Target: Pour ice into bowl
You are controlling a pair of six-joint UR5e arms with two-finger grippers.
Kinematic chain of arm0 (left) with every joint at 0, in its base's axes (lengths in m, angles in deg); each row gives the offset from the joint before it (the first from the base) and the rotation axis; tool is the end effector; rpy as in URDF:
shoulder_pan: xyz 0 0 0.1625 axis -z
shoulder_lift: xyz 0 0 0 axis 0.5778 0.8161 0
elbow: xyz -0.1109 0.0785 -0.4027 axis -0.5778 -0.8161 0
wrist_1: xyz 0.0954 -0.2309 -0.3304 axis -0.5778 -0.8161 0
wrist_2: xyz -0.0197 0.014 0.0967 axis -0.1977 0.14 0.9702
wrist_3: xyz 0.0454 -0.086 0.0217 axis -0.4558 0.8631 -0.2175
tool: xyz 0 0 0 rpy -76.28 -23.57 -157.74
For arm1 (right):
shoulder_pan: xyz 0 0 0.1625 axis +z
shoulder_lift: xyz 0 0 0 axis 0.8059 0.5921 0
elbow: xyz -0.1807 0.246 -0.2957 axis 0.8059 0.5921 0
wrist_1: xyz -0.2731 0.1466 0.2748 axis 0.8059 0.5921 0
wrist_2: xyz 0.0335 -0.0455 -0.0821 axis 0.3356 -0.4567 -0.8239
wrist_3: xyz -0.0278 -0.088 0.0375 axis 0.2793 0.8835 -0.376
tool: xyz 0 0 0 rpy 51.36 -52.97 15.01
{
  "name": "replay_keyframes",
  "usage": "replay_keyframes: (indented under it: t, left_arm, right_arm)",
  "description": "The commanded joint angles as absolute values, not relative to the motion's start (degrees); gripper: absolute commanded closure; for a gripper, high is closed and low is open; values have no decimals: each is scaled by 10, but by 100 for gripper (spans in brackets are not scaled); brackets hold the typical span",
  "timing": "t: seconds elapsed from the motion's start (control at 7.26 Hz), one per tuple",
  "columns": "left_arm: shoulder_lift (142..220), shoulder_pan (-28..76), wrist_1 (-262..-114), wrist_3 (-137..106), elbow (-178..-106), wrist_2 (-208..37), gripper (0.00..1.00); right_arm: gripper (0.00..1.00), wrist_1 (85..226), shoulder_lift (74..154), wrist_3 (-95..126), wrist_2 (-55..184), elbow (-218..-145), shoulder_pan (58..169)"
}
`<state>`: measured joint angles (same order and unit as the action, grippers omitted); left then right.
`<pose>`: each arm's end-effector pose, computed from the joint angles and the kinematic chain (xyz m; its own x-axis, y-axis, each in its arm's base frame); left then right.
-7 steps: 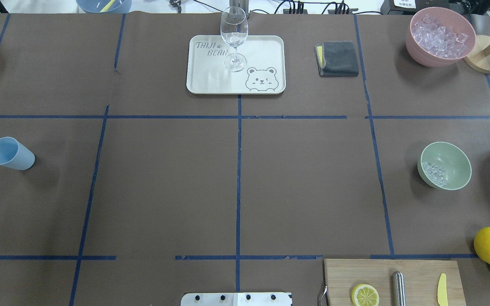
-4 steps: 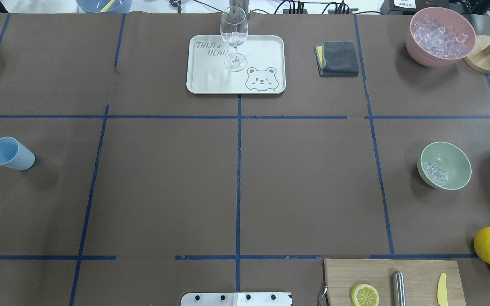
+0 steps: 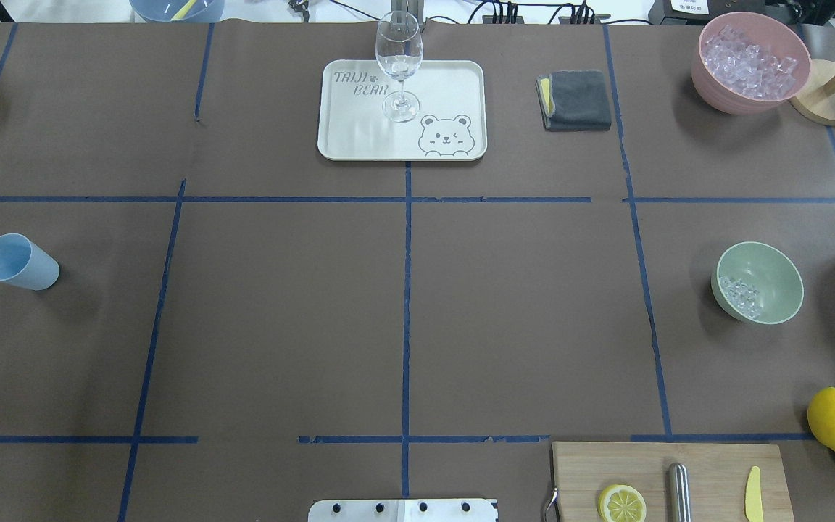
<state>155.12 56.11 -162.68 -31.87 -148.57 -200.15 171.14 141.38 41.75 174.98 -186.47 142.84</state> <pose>-0.0722 -0.4468 0.6422 0.6915 0.0371 -0.7214 0.0076 0.9982 0.0586 0.0583 -0.4368 0.6549 0.7142 -0.1575 0.6820 0.1345 0.9871 0.0870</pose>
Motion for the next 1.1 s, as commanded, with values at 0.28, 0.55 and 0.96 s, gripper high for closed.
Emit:
replay_keyframes:
  t: [0.28, 0.55, 0.96]
  left_arm:
    - [1551, 561, -1628, -319, -1488, -2002, 0]
    - [1552, 561, -1628, -319, -1488, -2002, 0]
    - [1552, 561, -1628, -320, -1489, -2001, 0]
  right_arm:
    - [0, 1710, 1414, 417, 1750, -1867, 1424]
    - [0, 1709, 1414, 417, 1751, -1868, 1423]
    - [0, 1701, 1413, 416, 1751, -1868, 1423]
